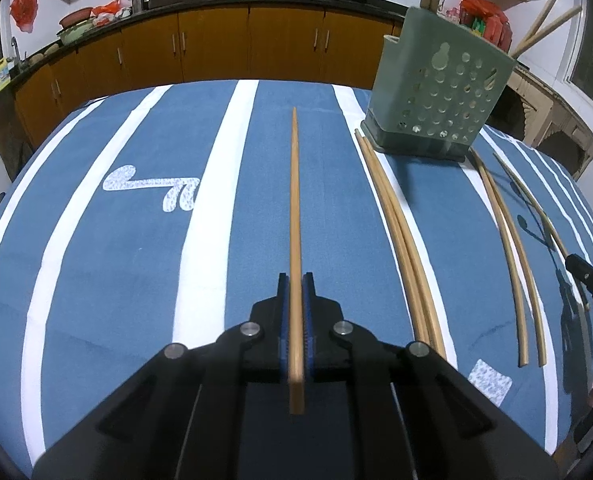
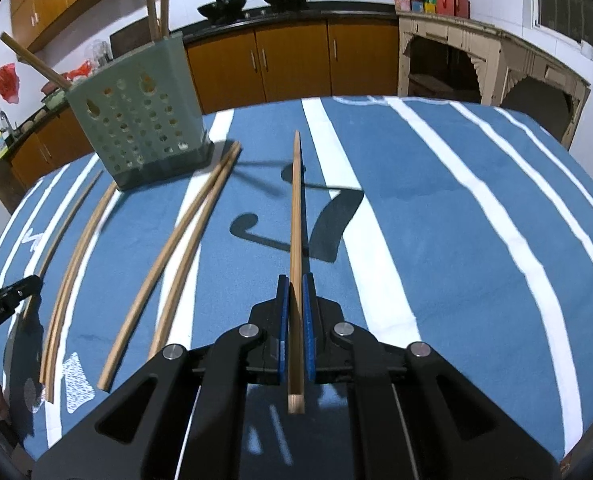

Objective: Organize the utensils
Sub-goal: 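Lift both held chopsticks upright toward the green holder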

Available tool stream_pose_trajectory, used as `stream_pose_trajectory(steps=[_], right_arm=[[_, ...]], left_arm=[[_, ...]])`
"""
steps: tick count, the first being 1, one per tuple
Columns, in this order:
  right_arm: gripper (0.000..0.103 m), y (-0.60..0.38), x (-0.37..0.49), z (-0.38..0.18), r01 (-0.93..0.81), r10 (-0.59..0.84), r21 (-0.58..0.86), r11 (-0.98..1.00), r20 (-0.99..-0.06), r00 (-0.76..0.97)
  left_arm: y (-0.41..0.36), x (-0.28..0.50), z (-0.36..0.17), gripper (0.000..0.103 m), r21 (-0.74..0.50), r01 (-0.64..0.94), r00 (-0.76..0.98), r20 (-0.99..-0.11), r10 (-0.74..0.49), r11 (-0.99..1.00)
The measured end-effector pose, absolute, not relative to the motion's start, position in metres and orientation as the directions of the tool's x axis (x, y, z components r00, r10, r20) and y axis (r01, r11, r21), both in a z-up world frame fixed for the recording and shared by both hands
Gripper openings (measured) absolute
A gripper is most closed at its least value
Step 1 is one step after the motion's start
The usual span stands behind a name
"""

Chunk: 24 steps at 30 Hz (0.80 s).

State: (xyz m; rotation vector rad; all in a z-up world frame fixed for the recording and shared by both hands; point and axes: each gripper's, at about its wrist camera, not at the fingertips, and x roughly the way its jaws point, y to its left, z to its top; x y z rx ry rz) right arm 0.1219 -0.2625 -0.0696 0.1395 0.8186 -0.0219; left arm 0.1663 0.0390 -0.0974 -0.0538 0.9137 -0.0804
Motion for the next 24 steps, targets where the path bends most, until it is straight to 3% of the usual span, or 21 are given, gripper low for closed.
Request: stream_pose_trajectory(steps=[24], right_arm=[[0.008, -0.267, 0.111, 0.013, 0.040, 0.047, 0.152, 0.988, -0.525, 0.850]], left_arm=[[0.057, 0.129, 0.024, 0.008, -0.136, 0.059, 0.833, -0.539, -0.124, 0.989]])
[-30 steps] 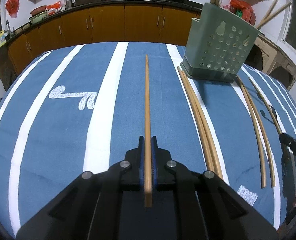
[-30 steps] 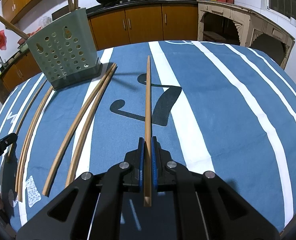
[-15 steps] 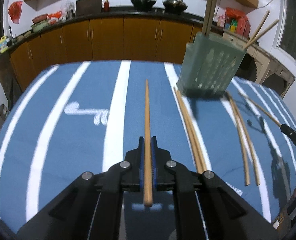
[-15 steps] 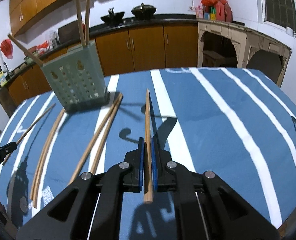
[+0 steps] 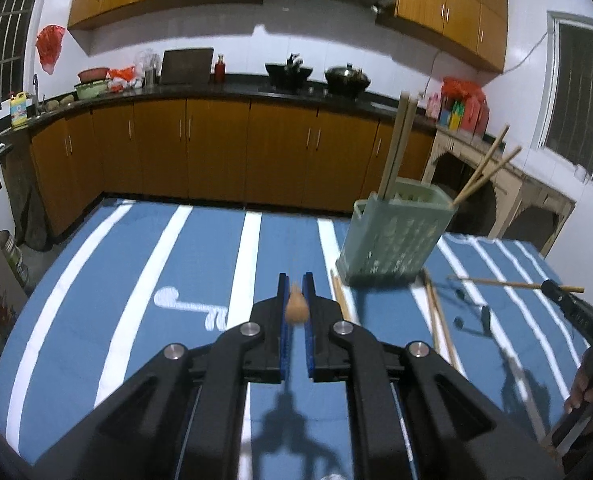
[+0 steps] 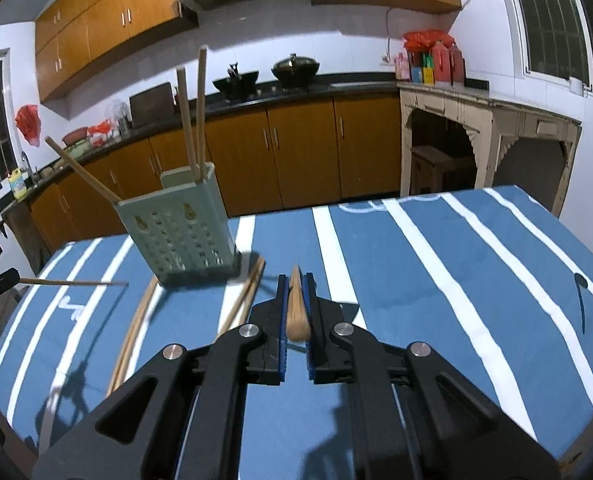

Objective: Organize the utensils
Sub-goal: 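Lift both held chopsticks upright toward the green holder, then lower the left tool's chopstick into the holder while the right tool inserts its own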

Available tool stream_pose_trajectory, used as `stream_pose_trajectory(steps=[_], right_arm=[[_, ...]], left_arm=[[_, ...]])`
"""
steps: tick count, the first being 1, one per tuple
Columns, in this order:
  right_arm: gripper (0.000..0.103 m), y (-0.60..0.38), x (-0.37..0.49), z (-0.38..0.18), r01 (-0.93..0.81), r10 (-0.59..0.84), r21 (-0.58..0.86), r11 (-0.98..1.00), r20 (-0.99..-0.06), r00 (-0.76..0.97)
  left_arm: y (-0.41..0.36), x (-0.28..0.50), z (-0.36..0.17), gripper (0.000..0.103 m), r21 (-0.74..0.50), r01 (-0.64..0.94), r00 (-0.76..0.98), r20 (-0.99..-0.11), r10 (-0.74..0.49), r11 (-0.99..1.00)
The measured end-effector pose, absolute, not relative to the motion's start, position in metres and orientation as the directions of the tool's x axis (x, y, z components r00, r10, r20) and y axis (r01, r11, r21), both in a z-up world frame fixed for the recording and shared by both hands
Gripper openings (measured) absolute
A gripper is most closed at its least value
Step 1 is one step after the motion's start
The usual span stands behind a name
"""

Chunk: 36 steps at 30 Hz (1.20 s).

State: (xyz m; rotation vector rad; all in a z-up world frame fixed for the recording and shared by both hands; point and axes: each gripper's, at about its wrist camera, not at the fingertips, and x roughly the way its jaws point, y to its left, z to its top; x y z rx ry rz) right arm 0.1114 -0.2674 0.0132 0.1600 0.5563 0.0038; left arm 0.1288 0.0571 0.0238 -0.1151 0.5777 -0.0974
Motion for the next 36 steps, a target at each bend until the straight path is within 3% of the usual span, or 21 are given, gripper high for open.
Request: stream_pose_trajectory(steps=[17, 28, 36], right_arm=[[0.008, -0.268, 0.110, 0.039, 0.009, 0.078, 0.188, 0.982, -0.454, 0.888], [0.008, -0.264, 0.102, 0.088, -0.067, 0.144, 0.217, 0.974, -0.358, 0.923], [0.008, -0.241, 0.103, 0.140, -0.176, 0.222, 0.211, 0.961, -0.219, 0.950]], left_arm=[[0.051, 0.120, 0.062, 0.008, -0.140, 0.090, 0.877, -0.458, -0.146, 0.986], [0.040, 0.110, 0.100, 0.008, -0.137, 0.159, 0.904, -0.379, -0.200, 0.978], [0.008, 0.106, 0.135, 0.008, -0.114, 0.234, 0.923, -0.285, -0.257, 0.966]])
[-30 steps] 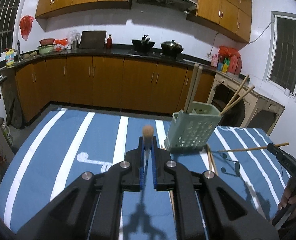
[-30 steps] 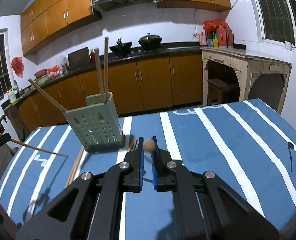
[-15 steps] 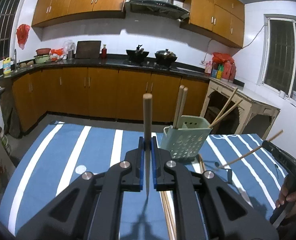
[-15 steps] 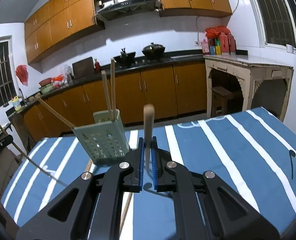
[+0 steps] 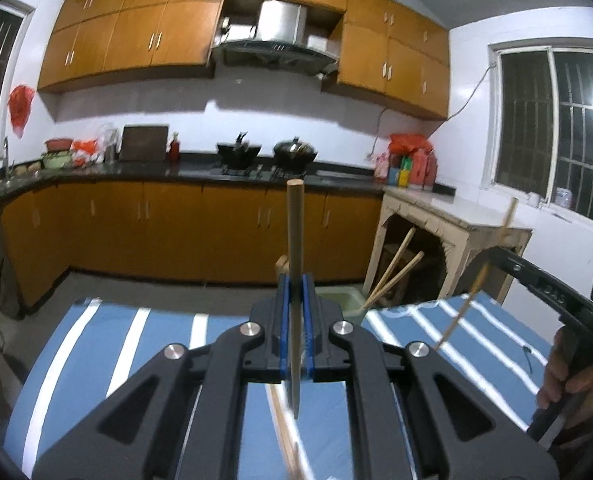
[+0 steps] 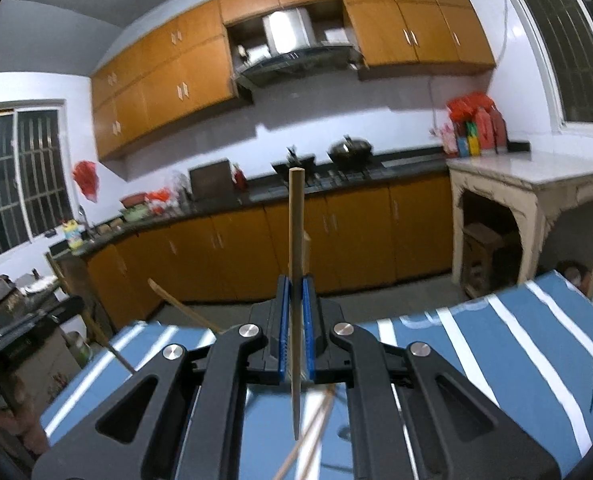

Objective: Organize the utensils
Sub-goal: 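Lower the left tool's chopstick into the holder while the right tool inserts its own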

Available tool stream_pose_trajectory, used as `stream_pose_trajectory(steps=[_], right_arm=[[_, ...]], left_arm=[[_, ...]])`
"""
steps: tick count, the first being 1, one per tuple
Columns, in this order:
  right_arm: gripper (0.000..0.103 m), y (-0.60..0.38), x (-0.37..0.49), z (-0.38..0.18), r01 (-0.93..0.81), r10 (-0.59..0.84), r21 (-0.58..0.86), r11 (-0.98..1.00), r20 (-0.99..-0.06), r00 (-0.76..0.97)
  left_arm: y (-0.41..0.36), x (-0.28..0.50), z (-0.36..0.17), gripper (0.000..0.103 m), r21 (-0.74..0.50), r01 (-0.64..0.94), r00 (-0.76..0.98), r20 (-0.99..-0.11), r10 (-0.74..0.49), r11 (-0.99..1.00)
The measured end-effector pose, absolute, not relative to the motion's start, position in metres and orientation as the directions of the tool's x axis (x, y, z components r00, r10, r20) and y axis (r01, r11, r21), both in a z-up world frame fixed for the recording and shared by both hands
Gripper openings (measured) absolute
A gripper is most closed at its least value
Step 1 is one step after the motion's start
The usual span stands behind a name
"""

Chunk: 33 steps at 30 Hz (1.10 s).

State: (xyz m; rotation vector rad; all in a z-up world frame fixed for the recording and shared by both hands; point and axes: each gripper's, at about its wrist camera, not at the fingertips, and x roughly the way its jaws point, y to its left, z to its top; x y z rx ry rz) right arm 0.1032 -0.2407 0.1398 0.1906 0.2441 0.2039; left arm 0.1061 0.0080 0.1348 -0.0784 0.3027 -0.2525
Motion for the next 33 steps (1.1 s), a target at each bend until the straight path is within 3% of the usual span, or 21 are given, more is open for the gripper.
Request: stream_pose_trajectory(steps=[6, 15, 33], right_arm=[[0.007, -0.216, 0.125, 0.169, -0.208, 0.225, 0.165, 0.964, -0.095, 0.970], [0.008, -0.197, 0.167, 0.168, -0.184, 0.186, 0.123, 0.975, -0.004, 0.983], [0.008, -0.192, 0.217, 0.102, -0.143, 0.173, 0.166, 0.976, -0.178, 0.969]], left_arm=[[-0.022, 0.126, 0.164, 0.008, -0.106, 0.237, 0.951, -0.179, -0.253, 0.966], [-0.043, 0.182, 0.179, 0.008, -0.124, 0.164, 0.981, -0.079, -0.175, 0.979], [-0.048, 0.259, 0.121, 0.008, -0.135, 0.126, 0.963, -0.223, -0.154, 0.983]])
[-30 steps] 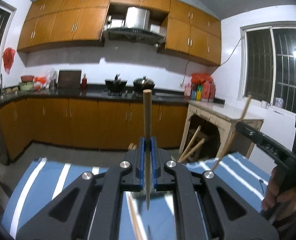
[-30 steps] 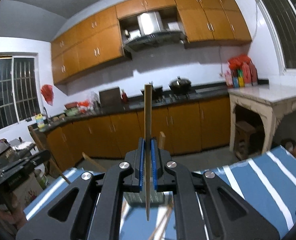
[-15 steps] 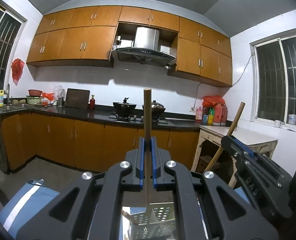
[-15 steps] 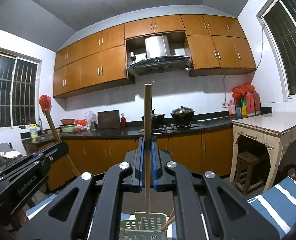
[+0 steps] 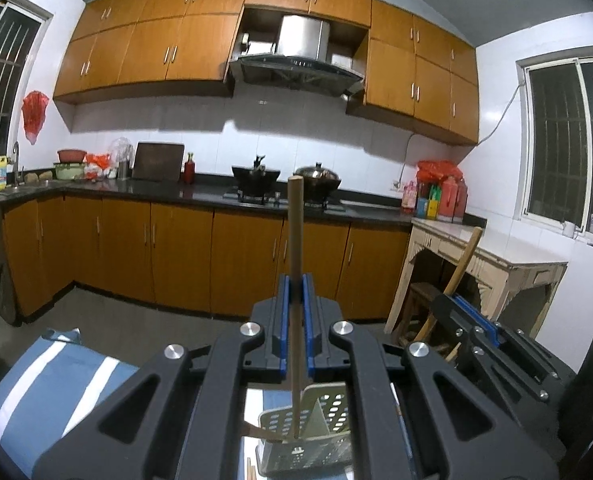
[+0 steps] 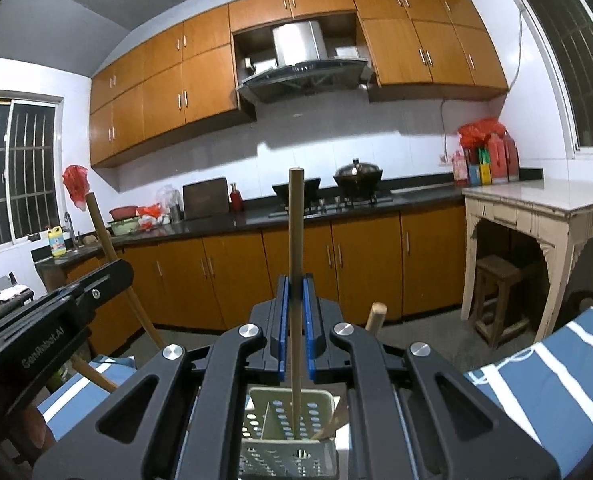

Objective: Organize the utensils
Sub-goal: 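Lower the left tool's chopstick into the holder while the right tool inserts its own, then open both tools and pull back toward the loose chopsticks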

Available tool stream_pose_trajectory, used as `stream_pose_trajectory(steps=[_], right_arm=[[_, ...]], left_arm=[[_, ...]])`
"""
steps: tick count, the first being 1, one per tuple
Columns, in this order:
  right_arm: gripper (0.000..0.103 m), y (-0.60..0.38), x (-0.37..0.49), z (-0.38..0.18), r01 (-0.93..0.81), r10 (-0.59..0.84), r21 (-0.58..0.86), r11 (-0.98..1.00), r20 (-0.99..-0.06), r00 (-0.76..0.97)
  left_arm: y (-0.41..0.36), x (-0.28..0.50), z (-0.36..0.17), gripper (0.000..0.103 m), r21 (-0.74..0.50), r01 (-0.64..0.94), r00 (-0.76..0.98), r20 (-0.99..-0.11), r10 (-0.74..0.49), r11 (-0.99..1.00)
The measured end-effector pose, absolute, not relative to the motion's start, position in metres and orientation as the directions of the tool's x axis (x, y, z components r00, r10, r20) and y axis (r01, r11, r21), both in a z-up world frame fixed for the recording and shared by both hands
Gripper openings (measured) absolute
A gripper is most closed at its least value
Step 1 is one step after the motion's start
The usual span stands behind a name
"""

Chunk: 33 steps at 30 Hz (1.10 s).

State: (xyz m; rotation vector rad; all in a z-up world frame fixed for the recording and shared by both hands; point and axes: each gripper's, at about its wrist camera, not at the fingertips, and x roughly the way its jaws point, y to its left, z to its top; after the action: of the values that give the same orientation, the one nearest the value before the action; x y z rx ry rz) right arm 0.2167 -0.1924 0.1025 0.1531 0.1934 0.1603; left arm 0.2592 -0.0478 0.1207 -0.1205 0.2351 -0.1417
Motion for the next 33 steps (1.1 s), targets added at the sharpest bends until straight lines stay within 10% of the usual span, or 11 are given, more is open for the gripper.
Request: stream_pose_trajectory(steps=[22, 33], right_arm=[[0.032, -0.224, 0.145, 0.112, -0.104, 0.142, 0.168, 0.980, -0.234, 0.962], [0.032, -0.235, 0.129, 0.005, -0.027, 0.112, 0.164, 0.986, -0.533, 0.838]], left_arm=[[0.001, 0.183, 0.125, 0.027, -0.163, 0.064, 0.951, -0.288, -0.109, 0.985], [0.021, 0.135, 0.033, 0.034, -0.100, 0.027, 0.885, -0.461, -0.070, 0.995]])
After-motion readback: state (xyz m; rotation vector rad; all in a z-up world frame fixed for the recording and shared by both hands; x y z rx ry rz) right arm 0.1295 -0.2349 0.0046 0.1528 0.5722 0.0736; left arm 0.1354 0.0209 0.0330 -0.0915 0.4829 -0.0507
